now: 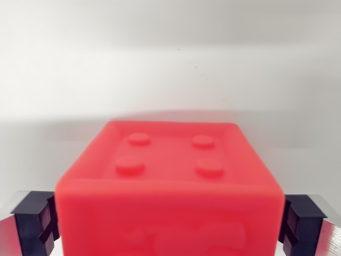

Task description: Destack cube

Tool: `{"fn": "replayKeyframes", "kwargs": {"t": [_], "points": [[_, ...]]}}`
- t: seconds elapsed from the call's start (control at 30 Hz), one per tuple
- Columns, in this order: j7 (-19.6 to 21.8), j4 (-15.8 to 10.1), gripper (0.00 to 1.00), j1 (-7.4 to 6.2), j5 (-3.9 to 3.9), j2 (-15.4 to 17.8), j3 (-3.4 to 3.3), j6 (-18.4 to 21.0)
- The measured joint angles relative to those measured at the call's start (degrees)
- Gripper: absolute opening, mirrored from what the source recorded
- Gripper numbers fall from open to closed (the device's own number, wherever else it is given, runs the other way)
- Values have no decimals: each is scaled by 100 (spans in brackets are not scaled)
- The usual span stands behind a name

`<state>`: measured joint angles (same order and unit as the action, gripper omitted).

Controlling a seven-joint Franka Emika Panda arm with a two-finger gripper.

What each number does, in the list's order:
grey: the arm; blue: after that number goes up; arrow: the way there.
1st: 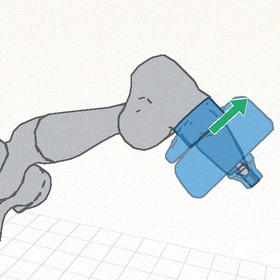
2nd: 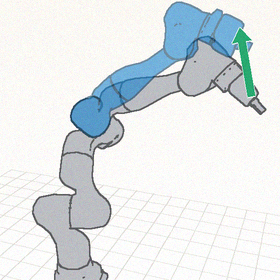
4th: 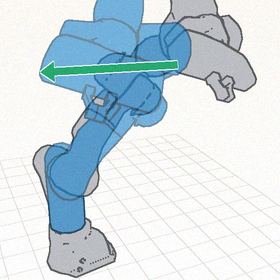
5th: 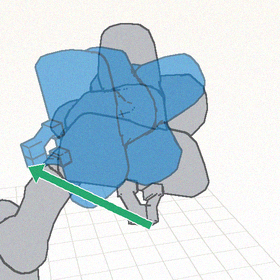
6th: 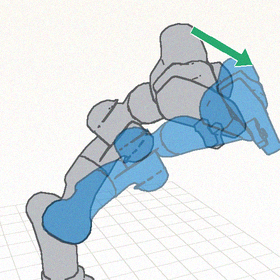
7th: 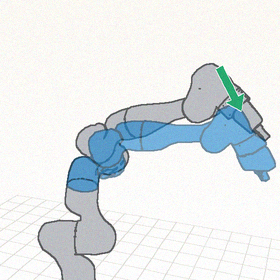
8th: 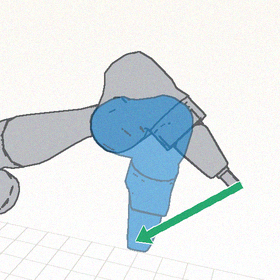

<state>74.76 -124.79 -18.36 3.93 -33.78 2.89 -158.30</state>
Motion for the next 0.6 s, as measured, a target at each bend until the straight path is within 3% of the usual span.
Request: {"fn": "replayKeyframes", "kwargs": {"t": [0.6], "points": [[-1,-50,100,6,0,187,6,111]]}}
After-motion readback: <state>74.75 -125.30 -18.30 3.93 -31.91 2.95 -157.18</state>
